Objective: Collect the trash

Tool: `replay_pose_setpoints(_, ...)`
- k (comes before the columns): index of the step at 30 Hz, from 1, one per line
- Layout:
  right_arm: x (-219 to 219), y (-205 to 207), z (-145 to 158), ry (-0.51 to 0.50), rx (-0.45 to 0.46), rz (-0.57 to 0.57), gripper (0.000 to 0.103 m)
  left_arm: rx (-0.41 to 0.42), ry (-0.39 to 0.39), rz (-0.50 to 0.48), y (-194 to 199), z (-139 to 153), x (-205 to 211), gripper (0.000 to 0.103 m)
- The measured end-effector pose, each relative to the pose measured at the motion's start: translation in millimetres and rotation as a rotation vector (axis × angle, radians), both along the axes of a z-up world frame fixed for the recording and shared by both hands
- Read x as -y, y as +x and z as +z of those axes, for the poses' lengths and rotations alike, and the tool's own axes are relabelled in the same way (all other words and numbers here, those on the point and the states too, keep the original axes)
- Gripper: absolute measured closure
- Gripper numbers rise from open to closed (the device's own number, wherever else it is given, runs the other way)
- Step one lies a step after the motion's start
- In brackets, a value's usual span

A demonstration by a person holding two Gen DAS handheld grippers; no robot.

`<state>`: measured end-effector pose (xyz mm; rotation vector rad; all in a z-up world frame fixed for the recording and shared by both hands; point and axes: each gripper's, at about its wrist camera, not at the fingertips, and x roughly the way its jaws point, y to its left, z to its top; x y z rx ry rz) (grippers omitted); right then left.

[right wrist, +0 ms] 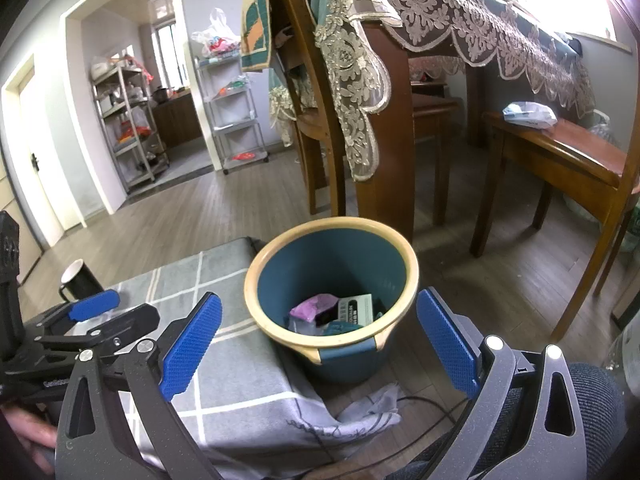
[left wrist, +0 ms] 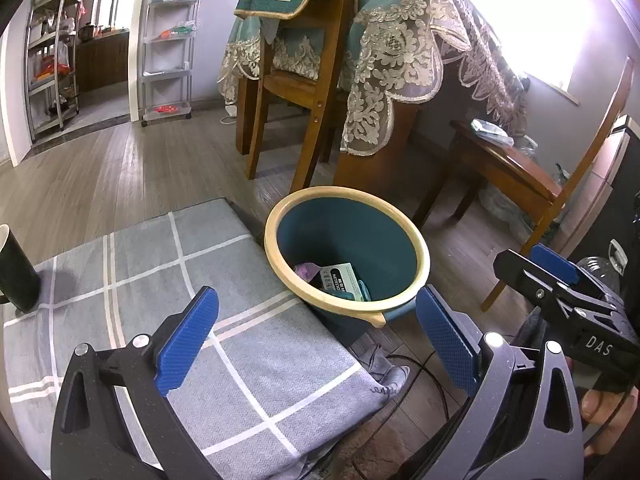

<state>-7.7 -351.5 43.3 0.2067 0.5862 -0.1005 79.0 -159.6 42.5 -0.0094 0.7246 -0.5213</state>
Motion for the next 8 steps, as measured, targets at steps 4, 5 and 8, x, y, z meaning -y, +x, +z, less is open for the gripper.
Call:
replay_pose_setpoints(4, -0.9, 0.4, 0.3, 0.0, 0.0, 0.0, 0.006, -0.01, 0.003, 0.001, 1.2, -0.5, -1.6, 0.006)
replay_pose_setpoints(5, -0.8, 0.4, 0.2, 0.0, 0.0, 0.0, 0.006, -0.013, 0.002, 0.003, 1.4, -0.6, -2.3, 0.006)
replay_pose_setpoints(8, -1.7, 0.7, 0.2, 0.0, -0.001, 0.001, 0.006, -0.015, 0.004, 0.006, 2.0, -0.7, -3.6, 0.006)
